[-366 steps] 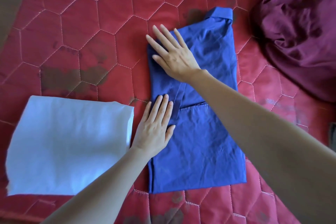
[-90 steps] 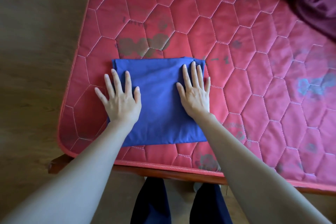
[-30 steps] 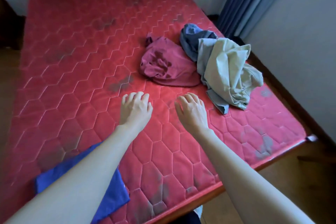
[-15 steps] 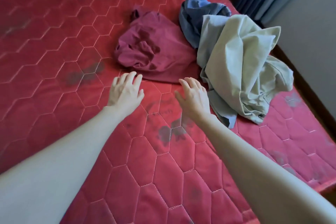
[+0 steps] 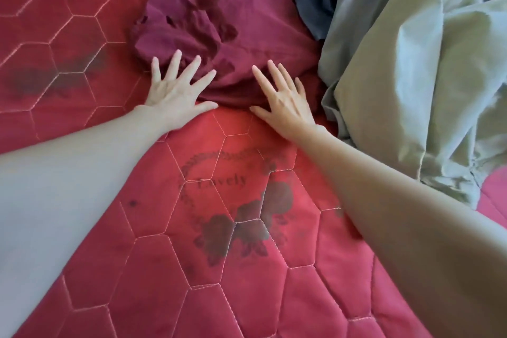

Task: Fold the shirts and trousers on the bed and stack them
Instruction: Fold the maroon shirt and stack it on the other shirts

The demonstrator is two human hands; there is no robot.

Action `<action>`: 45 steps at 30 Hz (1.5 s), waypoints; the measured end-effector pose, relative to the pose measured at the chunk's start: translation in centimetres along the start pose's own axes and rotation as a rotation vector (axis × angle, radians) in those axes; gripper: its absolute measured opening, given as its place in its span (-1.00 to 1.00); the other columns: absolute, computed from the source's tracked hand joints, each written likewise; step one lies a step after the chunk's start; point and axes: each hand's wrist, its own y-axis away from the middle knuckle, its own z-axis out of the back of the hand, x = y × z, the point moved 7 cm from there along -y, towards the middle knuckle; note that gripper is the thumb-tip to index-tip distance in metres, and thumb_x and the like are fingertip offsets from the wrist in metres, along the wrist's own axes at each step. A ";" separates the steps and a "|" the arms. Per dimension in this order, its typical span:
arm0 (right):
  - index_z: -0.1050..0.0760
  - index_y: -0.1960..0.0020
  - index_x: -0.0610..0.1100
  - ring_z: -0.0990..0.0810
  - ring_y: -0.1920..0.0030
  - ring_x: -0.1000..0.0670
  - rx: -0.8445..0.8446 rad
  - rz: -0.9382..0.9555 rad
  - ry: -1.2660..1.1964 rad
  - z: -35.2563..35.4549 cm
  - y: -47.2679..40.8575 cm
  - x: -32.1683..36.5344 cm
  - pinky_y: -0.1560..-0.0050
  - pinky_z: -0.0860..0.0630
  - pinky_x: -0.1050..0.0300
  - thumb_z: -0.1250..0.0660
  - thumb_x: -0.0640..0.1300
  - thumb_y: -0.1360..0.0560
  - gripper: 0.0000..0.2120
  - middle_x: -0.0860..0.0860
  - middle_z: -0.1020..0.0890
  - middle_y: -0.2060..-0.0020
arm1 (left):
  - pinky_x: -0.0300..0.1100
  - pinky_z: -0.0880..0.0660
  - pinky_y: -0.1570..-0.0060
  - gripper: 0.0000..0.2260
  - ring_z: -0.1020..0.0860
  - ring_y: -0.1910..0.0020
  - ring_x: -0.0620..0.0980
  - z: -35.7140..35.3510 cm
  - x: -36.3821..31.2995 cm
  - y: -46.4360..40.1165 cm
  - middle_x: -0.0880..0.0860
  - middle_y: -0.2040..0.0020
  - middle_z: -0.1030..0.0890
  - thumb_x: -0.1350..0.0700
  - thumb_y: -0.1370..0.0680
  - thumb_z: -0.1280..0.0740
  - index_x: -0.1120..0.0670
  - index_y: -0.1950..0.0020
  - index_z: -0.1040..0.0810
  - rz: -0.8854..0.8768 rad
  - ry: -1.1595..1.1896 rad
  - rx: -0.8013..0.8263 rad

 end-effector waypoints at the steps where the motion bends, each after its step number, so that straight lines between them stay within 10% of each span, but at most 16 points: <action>1: -0.09 -0.56 0.07 -0.05 -0.55 -0.08 0.006 0.010 -0.002 -0.3 -0.6 0.0 -0.47 -0.08 -0.15 -0.25 0.10 -0.57 -0.37 -0.05 -0.12 -0.55 | 0.31 0.13 -0.43 -0.44 0.00 -0.55 0.18 -0.2 -0.1 -0.6 0.03 -0.58 -0.10 -0.27 -0.59 -0.09 -0.16 -0.56 -0.11 0.010 0.043 0.016; 6: -0.54 -0.20 -0.07 -0.50 -0.11 -0.07 -0.093 -0.059 -0.044 0.5 -1.6 0.0 0.04 -0.46 0.00 -0.21 -0.04 -0.60 -0.76 0.00 -0.56 -0.08 | 0.09 -0.20 -0.39 -0.75 -0.56 -0.10 0.23 1.4 -0.2 -0.4 0.21 -0.12 -0.62 0.29 -0.55 -0.25 0.19 -0.18 -0.63 0.027 0.261 -0.281; 17: -0.65 -0.10 -0.06 -0.56 -0.02 -0.10 -0.119 -0.127 -0.198 4.9 10.1 2.2 0.09 -0.49 -0.03 -0.31 -0.24 -0.49 -0.75 -0.03 -0.61 0.09 | 0.23 -0.52 -0.11 -0.91 -0.54 0.46 0.13 6.4 -5.5 14.9 0.15 0.36 -0.55 0.38 -0.45 -0.41 0.23 0.11 -0.67 -0.059 0.230 -0.537; 25: -0.67 -0.03 -0.09 -0.58 0.04 -0.14 -0.169 -0.124 -0.202 14.3 15.4 6.3 0.13 -0.50 -0.05 -0.31 -0.27 -0.46 -0.76 -0.07 -0.62 0.14 | 0.11 -0.55 -0.07 -0.90 -0.55 0.41 0.19 15.2 -5.8 22.0 0.16 0.34 -0.55 0.28 -0.55 -0.34 0.25 0.14 -0.62 -0.076 0.320 -0.556; 31: -0.67 -0.01 -0.14 -0.61 0.06 -0.15 -0.330 -0.073 -0.226 24.7 17.5 12.4 0.15 -0.53 -0.08 -0.37 -0.25 -0.46 -0.83 -0.08 -0.63 0.16 | 0.00 -0.48 0.51 -0.95 -0.55 0.45 0.24 24.6 -2.3 26.8 0.17 0.29 -0.57 0.28 -0.51 -0.38 0.23 0.07 -0.64 -0.048 0.407 -0.593; 37: -0.66 0.00 -0.08 -0.61 0.06 -0.04 -0.463 0.037 -0.276 38.5 20.0 22.6 0.14 -0.53 0.02 -0.37 -0.25 -0.47 -0.83 0.03 -0.64 0.12 | 0.08 -0.51 0.46 -0.88 -0.59 0.38 0.25 37.3 4.0 34.6 0.15 0.27 -0.61 0.27 -0.52 -0.33 0.22 0.03 -0.65 -0.019 0.482 -0.733; 41: -0.67 0.00 -0.05 -0.51 0.17 0.17 -0.517 0.042 -0.287 47.4 22.7 28.4 0.23 -0.31 0.45 -0.40 -0.21 -0.47 -0.85 0.17 -0.57 0.20 | 0.06 -0.52 0.43 -0.80 -0.58 0.35 0.22 46.5 7.4 40.4 0.14 0.26 -0.62 0.43 -0.46 -0.34 0.24 0.00 -0.66 -0.035 0.482 -0.786; 45: -0.68 0.03 -0.09 -0.54 0.18 0.10 -0.557 0.031 -0.363 55.2 26.2 33.3 0.11 -0.49 0.09 -0.44 -0.19 -0.45 -0.89 0.20 -0.54 0.22 | 0.05 -0.52 0.35 -0.82 -0.60 0.28 0.20 55.2 9.3 46.5 0.12 0.23 -0.64 0.38 -0.50 -0.34 0.20 -0.01 -0.67 -0.073 0.505 -0.831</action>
